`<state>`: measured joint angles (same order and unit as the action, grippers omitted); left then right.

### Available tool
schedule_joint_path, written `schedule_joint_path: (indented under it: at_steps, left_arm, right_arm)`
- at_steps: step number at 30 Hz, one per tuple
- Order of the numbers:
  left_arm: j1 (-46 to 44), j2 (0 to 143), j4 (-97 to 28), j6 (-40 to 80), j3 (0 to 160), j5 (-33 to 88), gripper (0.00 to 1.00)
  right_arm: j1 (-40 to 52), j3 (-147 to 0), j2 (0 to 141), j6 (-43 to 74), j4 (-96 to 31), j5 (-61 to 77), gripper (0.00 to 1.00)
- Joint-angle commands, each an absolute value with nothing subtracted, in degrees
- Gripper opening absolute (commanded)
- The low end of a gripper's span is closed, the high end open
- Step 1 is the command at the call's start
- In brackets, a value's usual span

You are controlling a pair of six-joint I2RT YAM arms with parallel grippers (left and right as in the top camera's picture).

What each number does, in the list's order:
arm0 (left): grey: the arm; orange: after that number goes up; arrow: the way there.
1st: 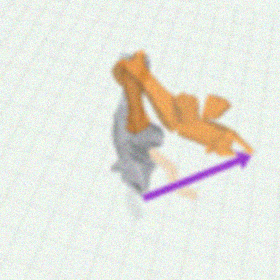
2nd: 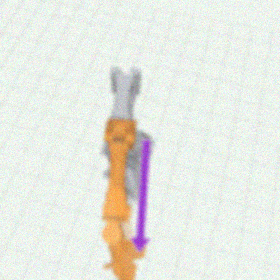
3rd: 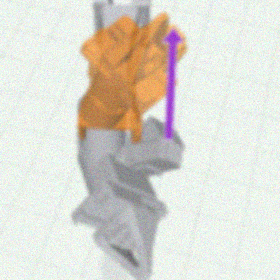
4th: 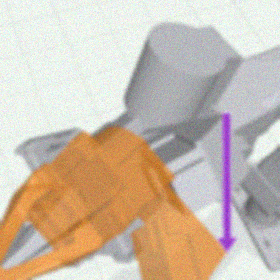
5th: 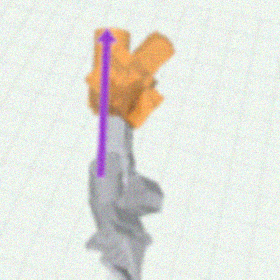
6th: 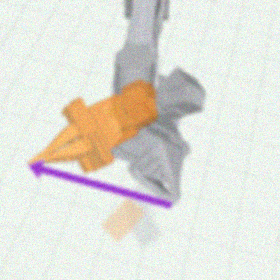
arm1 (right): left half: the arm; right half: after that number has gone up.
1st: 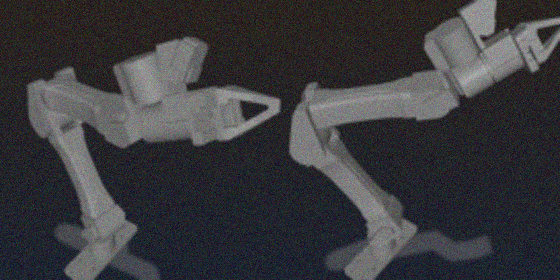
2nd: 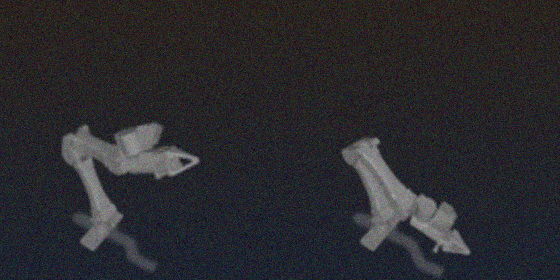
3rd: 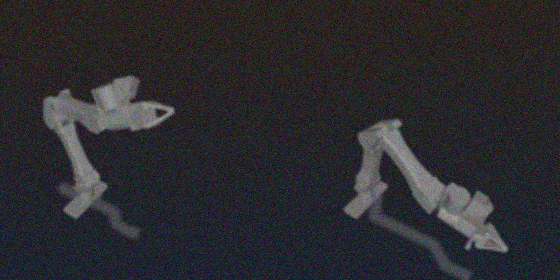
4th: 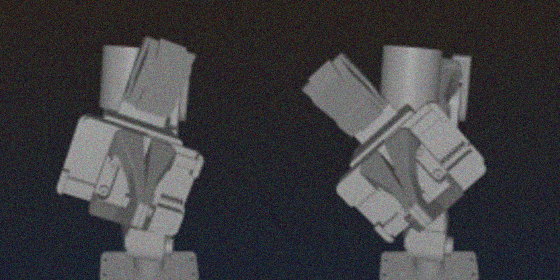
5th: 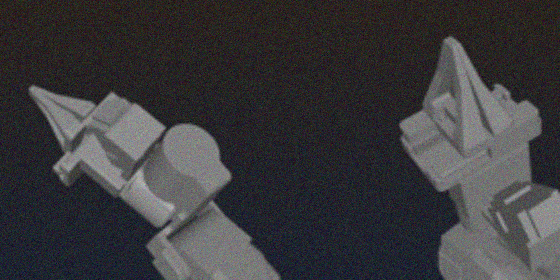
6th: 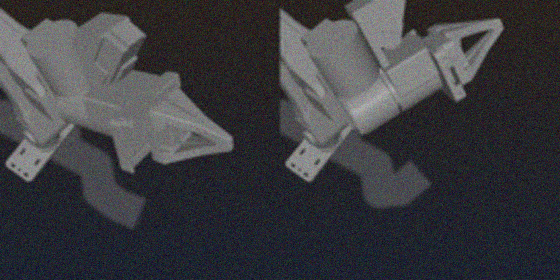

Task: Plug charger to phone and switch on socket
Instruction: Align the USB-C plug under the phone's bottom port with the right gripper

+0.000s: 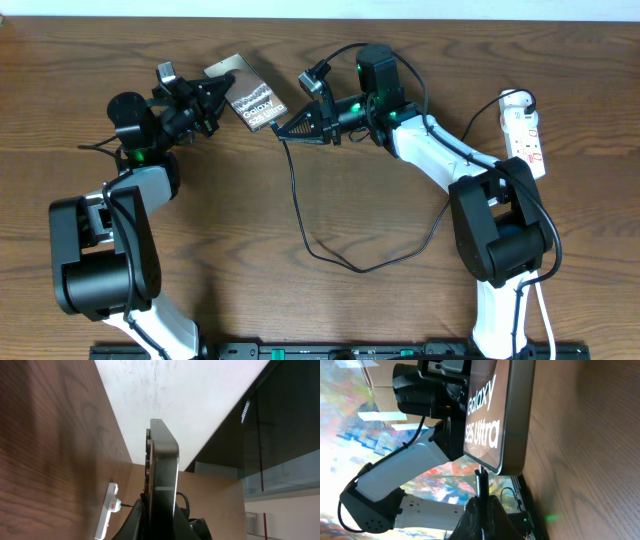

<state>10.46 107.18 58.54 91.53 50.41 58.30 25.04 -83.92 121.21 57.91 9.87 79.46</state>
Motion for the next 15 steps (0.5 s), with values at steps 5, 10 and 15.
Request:
schedule_joint_path:
  at_steps: [5,10,15]
  left_arm:
    - [10.46,106.96,59.46,92.07,51.22,59.96,0.07]
    - [10.46,106.96,59.48,92.05,51.22,60.03,0.07]
    - [10.46,106.96,59.48,91.98,51.22,60.88,0.07]
  right_arm:
    - [24.8,-83.83,120.29,56.95,9.21,77.47,0.01]
    - [24.82,-83.83,120.29,56.95,8.47,76.55,0.01]
    - [24.84,-83.83,120.29,56.27,7.05,75.31,0.01]
